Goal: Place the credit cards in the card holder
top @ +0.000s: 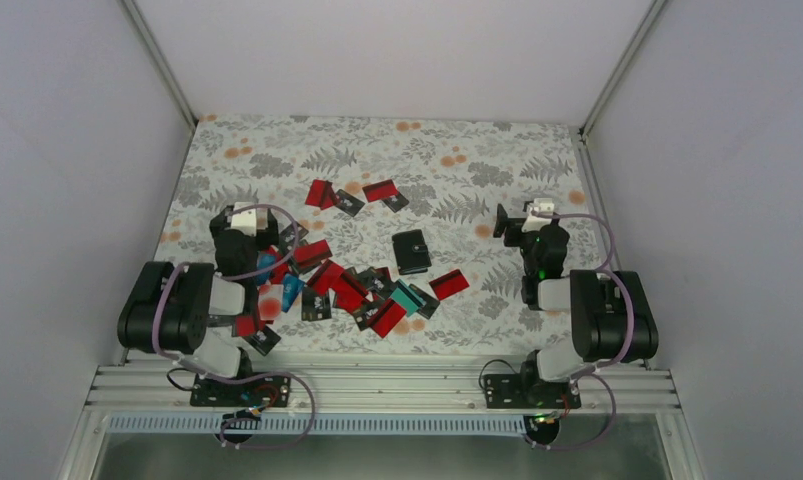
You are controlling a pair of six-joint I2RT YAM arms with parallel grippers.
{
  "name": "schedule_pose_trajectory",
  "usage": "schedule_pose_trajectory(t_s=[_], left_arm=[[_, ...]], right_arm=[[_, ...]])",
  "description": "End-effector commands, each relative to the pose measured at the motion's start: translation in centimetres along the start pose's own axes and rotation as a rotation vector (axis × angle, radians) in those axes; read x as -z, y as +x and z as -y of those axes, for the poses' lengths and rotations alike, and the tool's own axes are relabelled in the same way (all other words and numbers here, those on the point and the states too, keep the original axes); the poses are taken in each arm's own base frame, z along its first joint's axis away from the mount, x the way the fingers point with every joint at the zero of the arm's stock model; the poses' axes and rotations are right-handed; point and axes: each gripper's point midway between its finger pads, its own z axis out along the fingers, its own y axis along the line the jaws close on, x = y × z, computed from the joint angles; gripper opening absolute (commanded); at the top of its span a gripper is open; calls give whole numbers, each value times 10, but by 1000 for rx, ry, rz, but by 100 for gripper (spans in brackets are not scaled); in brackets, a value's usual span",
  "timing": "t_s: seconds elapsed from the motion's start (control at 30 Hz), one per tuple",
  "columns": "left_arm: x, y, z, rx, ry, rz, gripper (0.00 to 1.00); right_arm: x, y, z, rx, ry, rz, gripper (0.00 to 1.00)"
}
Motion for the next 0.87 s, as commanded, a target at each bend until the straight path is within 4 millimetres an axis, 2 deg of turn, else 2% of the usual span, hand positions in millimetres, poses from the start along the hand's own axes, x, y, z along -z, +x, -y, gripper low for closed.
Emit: schedule_pose_trajectory(t_s=[0.0, 0.83], left_arm=[[-3, -20, 9, 14, 78, 107, 100], [-3, -19, 9, 11, 79, 102, 100]], right_arm=[[2, -20, -4, 28, -35, 93, 100], [2, -19, -11, 43, -81, 86, 100]])
